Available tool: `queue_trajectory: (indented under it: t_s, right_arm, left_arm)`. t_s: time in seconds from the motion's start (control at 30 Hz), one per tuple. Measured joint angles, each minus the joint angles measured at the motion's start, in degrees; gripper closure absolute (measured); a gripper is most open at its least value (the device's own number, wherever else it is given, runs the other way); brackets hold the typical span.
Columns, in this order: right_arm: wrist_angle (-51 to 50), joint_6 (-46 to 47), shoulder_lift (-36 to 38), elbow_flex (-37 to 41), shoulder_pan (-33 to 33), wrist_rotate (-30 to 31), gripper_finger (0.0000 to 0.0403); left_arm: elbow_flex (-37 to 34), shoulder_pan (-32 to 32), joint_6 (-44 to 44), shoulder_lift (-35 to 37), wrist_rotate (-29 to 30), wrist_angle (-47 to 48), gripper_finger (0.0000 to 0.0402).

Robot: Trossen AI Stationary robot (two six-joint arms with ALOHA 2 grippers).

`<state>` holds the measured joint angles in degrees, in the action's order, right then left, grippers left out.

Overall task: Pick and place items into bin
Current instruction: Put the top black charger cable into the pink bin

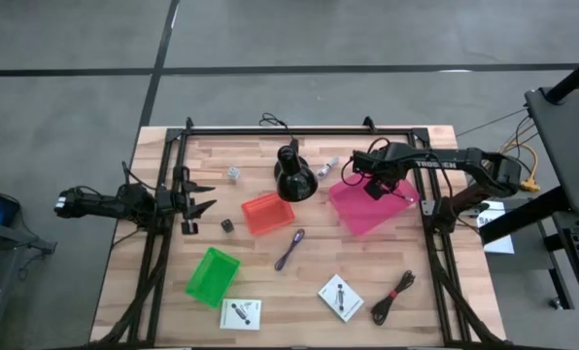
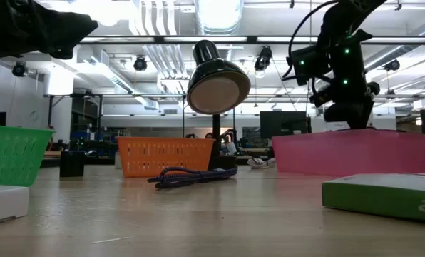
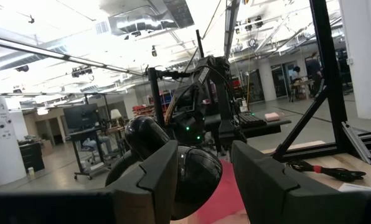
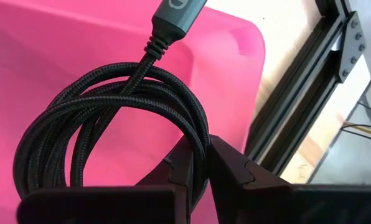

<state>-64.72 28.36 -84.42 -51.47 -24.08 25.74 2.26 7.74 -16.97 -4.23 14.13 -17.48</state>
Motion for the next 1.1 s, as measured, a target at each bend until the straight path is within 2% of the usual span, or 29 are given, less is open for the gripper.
queue_trajectory:
  t_s: [0.47,0.93,1.1]
  right_arm:
    - [5.51,-2.15,-0.02,5.19,-2.25,-0.36,0.0378]
    - [8.56,-6.03,-0.04,5.51,-2.49,-0.46,0.0378]
    - [8.58,-5.90,-0.03,5.51,-2.49,-0.27,0.0356]
  left_arm:
    - [0.00,-0.01,0.02,0.00,0.01,-0.01,0.0265]
    - [0.00,-0.02,0.00,0.00,0.00,0.00,0.0265]
    - [0.00,-0.01,0.00,0.00,0.02,-0.01,0.0265]
